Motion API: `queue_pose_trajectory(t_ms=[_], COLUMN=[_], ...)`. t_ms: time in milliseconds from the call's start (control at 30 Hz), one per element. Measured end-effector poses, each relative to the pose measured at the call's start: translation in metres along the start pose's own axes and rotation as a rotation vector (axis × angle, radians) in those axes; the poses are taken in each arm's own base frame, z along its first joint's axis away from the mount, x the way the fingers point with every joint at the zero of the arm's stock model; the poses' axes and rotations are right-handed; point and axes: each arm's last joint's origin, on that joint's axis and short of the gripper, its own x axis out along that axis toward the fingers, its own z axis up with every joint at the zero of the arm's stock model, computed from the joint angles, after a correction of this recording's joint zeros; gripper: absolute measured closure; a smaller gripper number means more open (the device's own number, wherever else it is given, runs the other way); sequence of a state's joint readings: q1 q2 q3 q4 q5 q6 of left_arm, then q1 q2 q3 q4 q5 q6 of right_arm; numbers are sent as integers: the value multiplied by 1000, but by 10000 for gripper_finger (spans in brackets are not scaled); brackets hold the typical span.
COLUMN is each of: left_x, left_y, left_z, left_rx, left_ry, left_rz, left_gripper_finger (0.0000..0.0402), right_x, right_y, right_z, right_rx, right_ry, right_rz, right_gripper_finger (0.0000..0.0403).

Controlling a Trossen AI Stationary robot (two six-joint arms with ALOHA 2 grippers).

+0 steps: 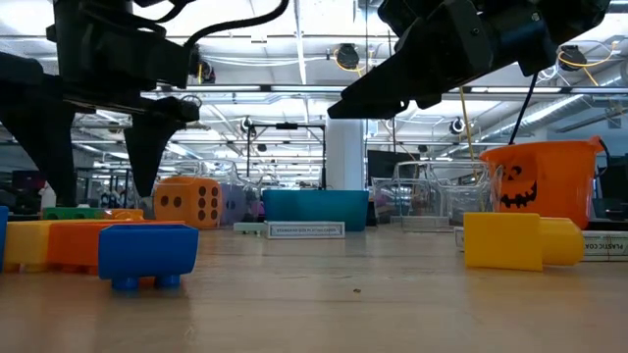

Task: Pick & Place Toys
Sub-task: Put the orange game piece into the blue bin

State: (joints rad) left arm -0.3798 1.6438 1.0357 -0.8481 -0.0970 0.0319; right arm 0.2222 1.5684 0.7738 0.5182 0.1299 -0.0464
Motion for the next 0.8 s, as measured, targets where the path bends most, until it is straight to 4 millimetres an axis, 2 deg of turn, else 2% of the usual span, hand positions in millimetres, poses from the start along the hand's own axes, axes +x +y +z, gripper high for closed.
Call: queue_pose_trajectory(t_ms=[433,800], left_x=[2,1], left_y=[0,-11], left_z=[3,11], left_rx=[-9,12], left_ry=[-17,-101], left_rz=[28,-22], left_gripper_finger=[92,94], right_x=[0,0], right_y=[0,0], right_z=[0,-1], right_rx=[0,-1], right_ry=[1,7], right_rz=[0,0], right_gripper_finger=[55,55])
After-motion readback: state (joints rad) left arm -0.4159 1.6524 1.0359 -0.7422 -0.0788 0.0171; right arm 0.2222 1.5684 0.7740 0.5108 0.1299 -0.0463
